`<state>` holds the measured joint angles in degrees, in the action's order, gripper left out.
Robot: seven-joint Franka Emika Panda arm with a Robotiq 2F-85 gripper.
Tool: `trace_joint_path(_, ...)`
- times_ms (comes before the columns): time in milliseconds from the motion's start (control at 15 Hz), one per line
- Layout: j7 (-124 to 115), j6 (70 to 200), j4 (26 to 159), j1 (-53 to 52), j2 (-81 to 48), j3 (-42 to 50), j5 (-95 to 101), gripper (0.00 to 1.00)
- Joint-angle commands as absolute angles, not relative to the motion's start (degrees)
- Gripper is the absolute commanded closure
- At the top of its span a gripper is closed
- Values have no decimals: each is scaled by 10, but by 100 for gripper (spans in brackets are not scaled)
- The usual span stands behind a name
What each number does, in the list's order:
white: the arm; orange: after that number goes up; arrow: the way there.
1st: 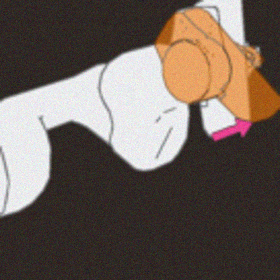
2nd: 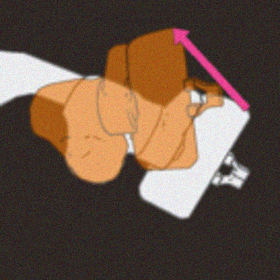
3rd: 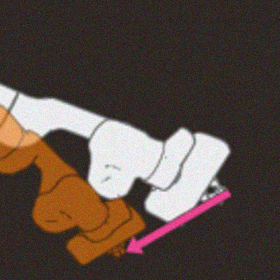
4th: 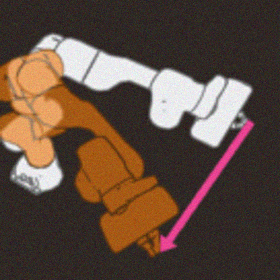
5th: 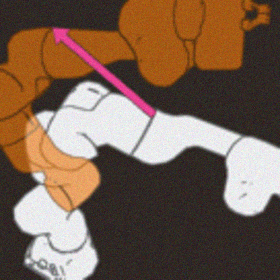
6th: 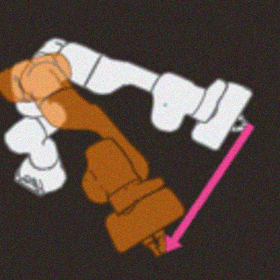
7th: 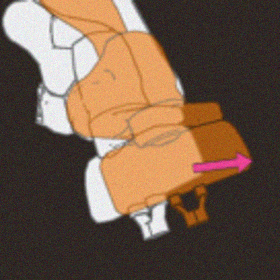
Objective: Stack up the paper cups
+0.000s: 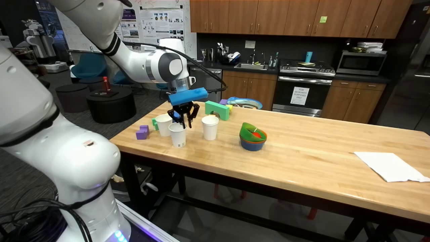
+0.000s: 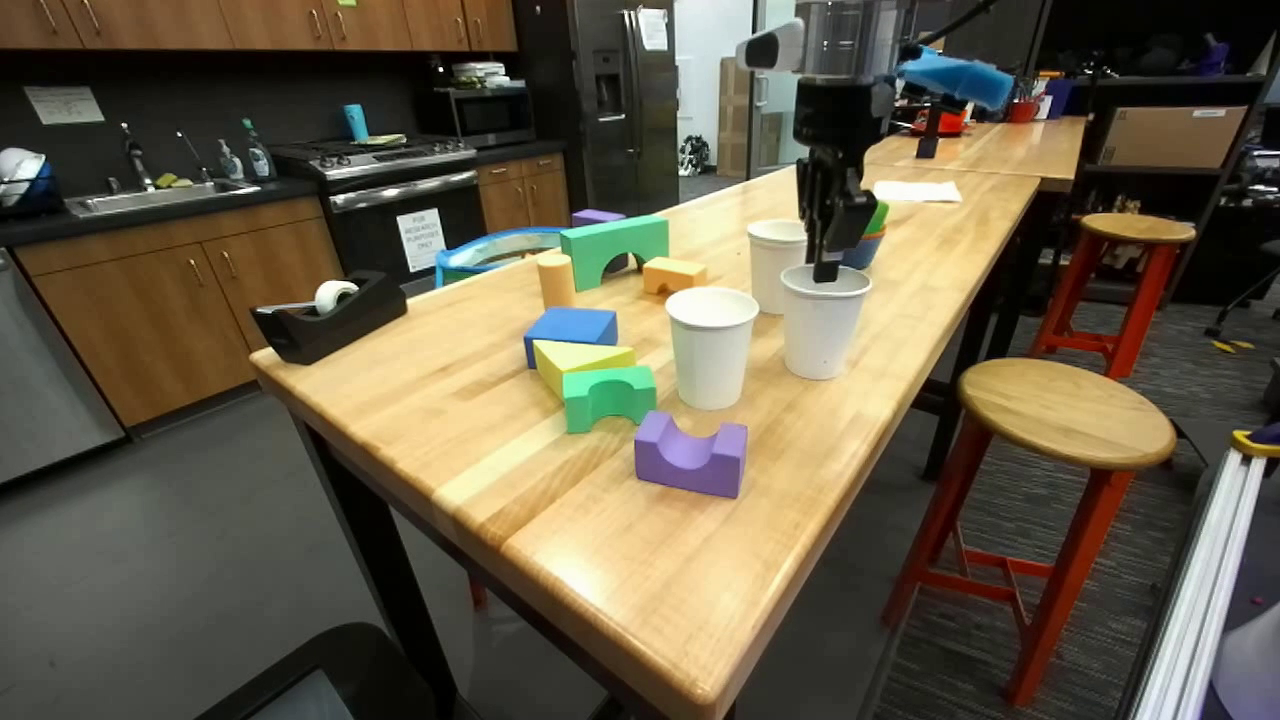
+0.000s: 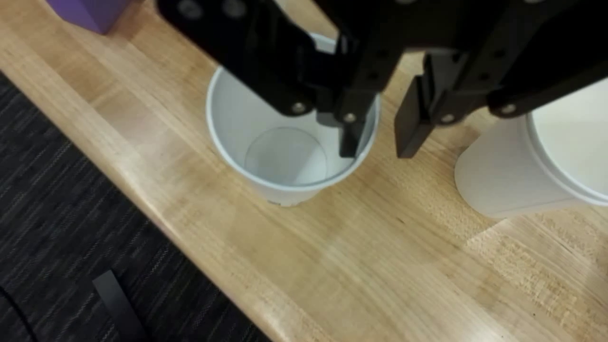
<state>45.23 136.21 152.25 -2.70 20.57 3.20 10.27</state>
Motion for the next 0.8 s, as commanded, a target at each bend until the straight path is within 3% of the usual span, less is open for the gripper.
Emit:
trace_joint_path(0,448,1356,1527,-30,216,33,109,100)
trace_joint_path(733,478,1298,1494,-56,243,37,80,99)
